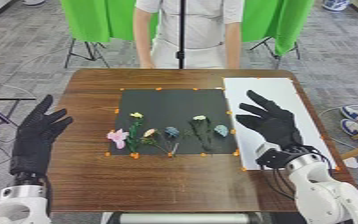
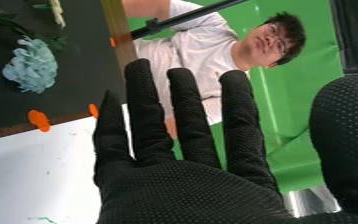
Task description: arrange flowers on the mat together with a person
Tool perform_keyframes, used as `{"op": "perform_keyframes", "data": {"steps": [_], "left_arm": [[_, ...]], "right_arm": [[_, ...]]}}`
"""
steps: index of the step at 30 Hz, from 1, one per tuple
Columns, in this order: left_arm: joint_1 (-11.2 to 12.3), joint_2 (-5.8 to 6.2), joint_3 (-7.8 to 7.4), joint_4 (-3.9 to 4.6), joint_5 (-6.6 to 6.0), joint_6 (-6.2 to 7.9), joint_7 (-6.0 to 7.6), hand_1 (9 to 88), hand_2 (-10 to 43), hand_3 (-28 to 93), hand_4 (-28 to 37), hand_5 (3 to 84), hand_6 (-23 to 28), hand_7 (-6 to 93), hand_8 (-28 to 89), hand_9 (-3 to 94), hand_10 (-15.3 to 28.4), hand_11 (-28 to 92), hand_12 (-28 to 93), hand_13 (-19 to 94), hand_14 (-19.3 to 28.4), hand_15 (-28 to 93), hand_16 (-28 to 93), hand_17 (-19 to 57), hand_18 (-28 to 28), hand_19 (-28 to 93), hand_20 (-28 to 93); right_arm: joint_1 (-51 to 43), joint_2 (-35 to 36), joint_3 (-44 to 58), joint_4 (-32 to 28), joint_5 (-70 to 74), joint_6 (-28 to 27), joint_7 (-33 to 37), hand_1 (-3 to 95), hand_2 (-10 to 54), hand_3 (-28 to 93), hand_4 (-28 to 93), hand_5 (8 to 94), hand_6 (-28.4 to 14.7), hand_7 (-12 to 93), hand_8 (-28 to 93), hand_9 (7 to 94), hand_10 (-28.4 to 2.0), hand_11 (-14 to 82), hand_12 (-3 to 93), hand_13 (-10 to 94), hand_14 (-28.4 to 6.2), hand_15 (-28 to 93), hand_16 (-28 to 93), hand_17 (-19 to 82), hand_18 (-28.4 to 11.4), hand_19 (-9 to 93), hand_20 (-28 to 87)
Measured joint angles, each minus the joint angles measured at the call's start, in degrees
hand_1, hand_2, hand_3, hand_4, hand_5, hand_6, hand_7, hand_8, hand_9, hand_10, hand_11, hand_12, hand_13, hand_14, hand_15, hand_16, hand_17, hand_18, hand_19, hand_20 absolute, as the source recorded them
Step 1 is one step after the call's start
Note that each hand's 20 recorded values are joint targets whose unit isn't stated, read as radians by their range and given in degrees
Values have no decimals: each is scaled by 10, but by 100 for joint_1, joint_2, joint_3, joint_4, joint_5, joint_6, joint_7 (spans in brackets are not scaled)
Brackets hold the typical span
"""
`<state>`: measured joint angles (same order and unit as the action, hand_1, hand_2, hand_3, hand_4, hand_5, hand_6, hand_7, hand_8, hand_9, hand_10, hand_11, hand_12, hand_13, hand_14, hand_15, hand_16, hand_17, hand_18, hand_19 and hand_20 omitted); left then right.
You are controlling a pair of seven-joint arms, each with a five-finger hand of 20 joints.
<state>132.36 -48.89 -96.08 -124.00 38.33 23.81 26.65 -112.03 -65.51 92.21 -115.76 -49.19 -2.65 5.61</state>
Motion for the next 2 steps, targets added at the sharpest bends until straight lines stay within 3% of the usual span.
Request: {"op": "perform_keyframes", "data": {"steps": [2], "left_arm": [[7, 32, 7, 0, -21, 7, 29, 216, 39, 797, -283, 326, 39, 86, -80, 343, 173, 237, 102, 236, 241, 504, -85, -80, 213, 455, 171]], "right_arm": [[-2, -2, 3, 0, -2, -6, -1, 155, 39, 826, -267, 392, 39, 140, -120, 412, -139, 119, 152, 291, -191, 405, 139, -2, -183, 400, 232]]}}
